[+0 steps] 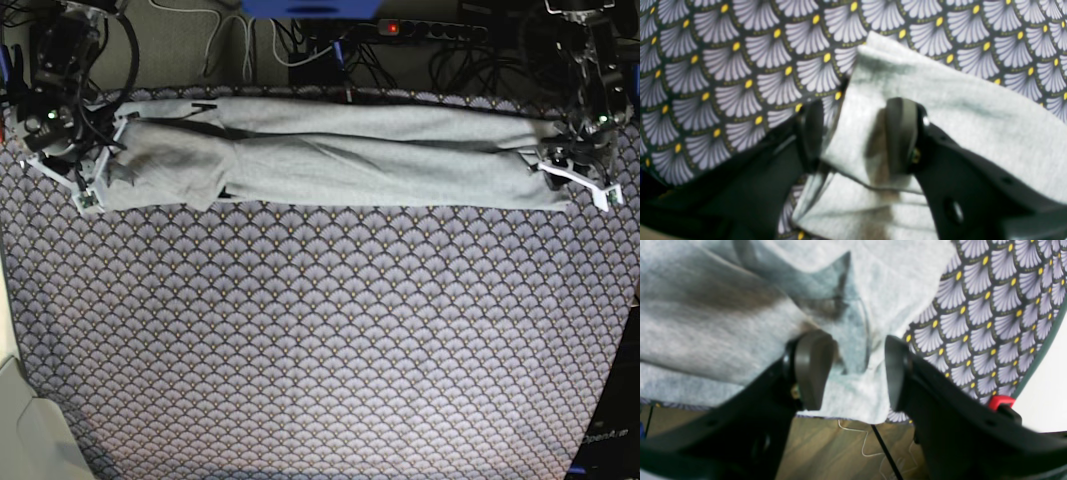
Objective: Fold the T-shirt properly
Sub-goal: 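Hold the folded strip's ends with both grippers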
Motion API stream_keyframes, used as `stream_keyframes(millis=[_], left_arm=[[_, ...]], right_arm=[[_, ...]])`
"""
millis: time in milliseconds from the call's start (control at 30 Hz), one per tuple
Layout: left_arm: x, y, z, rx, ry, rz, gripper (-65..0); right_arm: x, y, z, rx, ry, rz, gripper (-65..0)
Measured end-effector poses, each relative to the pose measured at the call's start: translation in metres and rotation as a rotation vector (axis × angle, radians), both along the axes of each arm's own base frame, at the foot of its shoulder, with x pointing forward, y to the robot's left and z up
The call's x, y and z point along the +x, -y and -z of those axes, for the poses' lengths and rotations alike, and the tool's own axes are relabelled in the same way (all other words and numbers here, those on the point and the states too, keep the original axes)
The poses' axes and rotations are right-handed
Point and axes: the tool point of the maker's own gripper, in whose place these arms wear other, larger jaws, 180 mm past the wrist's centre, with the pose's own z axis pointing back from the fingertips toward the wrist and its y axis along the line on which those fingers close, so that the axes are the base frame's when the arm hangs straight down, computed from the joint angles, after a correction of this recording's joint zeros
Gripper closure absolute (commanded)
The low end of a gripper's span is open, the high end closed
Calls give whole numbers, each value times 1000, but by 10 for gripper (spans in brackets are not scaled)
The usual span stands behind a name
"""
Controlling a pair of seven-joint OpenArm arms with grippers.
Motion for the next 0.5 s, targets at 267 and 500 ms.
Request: stream_keyframes(millis=[267, 500], left_arm=[[-1, 3, 3, -21, -29, -1, -303], [-1, 3, 3, -21, -29, -2, -303]], right_arm=[[0, 0, 0, 0, 0, 0, -304], [0, 0, 0, 0, 0, 0, -304]])
